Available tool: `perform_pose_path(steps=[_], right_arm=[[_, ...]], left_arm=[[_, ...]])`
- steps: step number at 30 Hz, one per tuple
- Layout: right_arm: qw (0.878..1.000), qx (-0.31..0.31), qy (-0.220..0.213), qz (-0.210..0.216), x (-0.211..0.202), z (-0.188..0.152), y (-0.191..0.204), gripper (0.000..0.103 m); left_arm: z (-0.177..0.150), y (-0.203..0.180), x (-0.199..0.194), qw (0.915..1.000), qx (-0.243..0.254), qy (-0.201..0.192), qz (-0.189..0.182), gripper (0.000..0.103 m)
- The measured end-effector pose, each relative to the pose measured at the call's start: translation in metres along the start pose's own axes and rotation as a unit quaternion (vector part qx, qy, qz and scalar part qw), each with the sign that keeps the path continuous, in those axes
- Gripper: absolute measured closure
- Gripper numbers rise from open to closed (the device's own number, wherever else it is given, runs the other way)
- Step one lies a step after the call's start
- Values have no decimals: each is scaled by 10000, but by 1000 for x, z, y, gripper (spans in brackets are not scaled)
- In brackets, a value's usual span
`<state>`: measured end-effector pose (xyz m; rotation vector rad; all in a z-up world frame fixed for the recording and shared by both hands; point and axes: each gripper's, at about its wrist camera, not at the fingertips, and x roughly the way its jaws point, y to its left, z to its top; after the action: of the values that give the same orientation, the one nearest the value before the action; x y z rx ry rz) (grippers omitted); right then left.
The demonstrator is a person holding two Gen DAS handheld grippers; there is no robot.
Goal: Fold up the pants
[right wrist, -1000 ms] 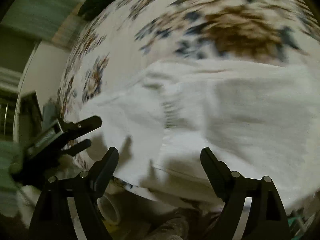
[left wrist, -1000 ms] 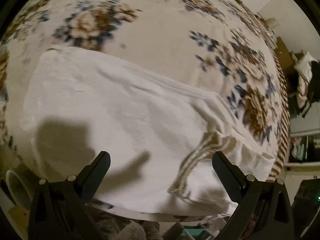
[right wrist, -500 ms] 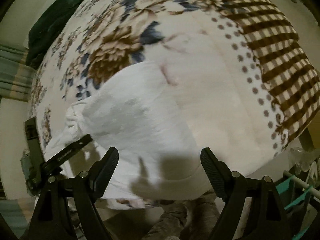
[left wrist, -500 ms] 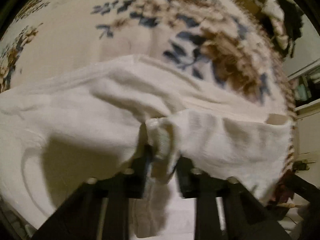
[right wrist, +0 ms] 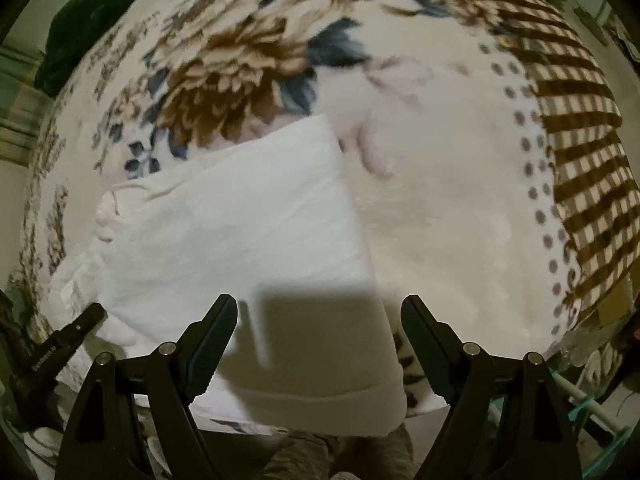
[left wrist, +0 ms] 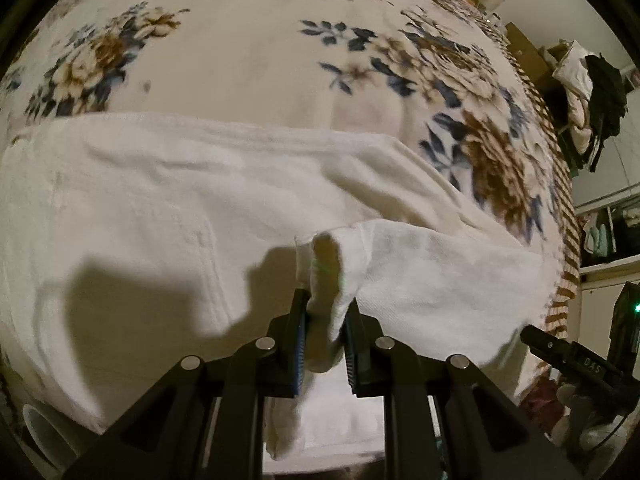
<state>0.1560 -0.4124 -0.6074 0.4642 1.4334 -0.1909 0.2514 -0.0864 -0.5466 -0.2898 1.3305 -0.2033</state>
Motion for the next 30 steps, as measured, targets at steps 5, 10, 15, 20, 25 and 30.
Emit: perform_pose_path(steps=[5,10,15,20,25,30], right_arm=[[9991,-165,212,-334,21,5,1,17],[9976,-146,387,-546,37,4,-4,17],[9975,-45,432,-561,34,0,2,17],[9986,-150,256,-448,14,-7,21,17],[9997,-199,115,-19,1,-16,47,17],[9972,-663,95,320,13,-20,101,17]], left_arm=[[14,11,27,9998,53,211,42,89],[15,21,29,9993,-65,329,-144,80],[7,41,12,9965,-670,408,-294,54],[-15,60,-33,9923,-1141,-10,-477,38],[-53,120,-82,9712,-2213,-589,-665,28],[-88,207,-87,9250,-3592,-983,-749,23]])
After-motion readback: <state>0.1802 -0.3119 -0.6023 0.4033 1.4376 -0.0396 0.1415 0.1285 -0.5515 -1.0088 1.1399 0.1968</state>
